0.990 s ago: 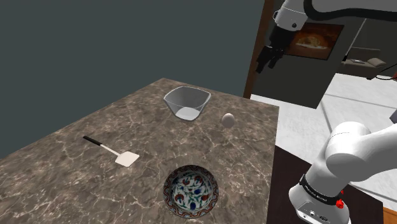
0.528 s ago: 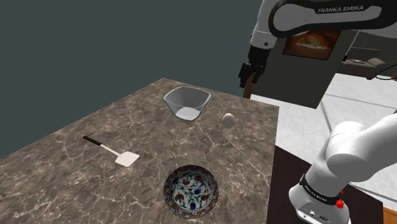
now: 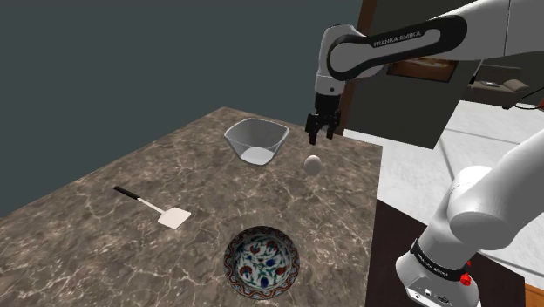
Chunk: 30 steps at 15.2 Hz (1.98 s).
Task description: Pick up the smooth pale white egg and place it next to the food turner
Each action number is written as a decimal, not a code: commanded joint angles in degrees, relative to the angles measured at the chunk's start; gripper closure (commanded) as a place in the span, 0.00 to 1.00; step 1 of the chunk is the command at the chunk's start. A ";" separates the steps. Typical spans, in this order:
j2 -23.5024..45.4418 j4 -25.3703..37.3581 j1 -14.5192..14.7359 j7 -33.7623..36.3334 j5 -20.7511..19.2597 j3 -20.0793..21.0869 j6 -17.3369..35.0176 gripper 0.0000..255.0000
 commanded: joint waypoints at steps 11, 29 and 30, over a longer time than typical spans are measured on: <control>8.68 -3.79 1.41 -0.38 3.70 0.56 7.79 0.00; 8.33 -3.34 1.40 -0.26 3.63 0.55 7.01 1.00; 8.00 -2.87 1.39 -0.13 3.56 0.55 6.22 1.00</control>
